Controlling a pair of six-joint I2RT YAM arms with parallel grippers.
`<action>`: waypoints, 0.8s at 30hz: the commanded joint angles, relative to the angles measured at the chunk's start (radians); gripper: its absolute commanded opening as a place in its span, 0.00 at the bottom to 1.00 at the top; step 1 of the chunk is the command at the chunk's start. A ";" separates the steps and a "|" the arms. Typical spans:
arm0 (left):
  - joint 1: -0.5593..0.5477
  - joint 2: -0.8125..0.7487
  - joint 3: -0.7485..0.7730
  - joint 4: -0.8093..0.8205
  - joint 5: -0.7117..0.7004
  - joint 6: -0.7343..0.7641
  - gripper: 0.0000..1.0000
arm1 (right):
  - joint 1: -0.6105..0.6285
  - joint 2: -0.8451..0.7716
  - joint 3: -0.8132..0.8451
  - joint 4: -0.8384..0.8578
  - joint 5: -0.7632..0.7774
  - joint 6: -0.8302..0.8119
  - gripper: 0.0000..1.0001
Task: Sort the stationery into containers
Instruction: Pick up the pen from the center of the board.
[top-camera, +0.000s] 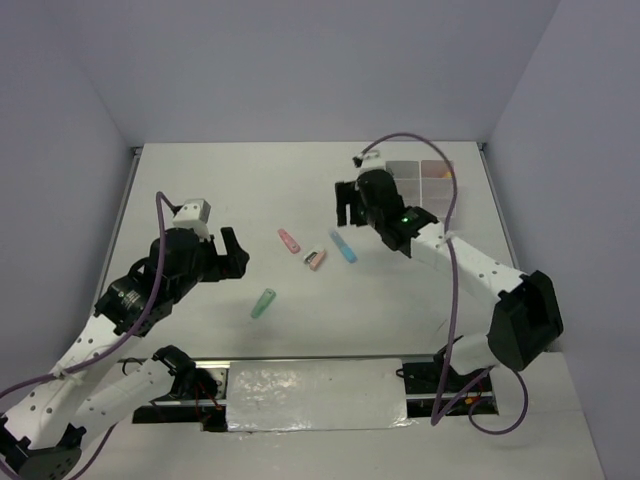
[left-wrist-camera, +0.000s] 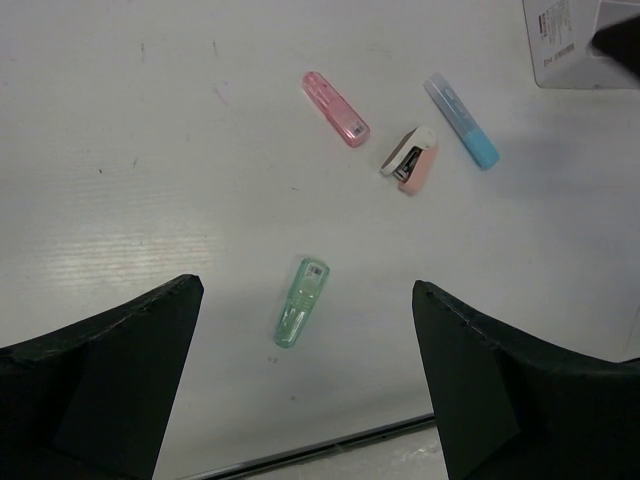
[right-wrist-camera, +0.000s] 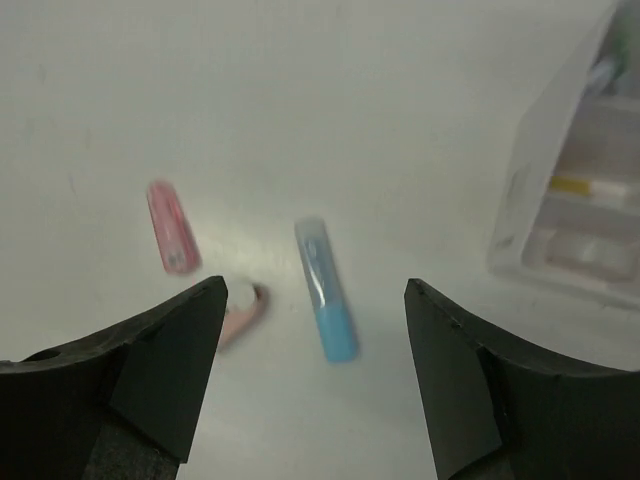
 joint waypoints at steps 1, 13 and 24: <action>0.006 -0.009 0.062 0.001 0.030 -0.008 0.99 | 0.032 0.049 -0.074 -0.133 -0.104 -0.053 0.80; 0.004 -0.035 -0.012 0.029 0.122 0.038 0.99 | 0.040 0.347 -0.045 -0.152 -0.179 -0.148 0.68; 0.004 -0.029 -0.026 0.047 0.147 0.049 0.99 | 0.017 0.485 0.032 -0.158 -0.226 -0.167 0.50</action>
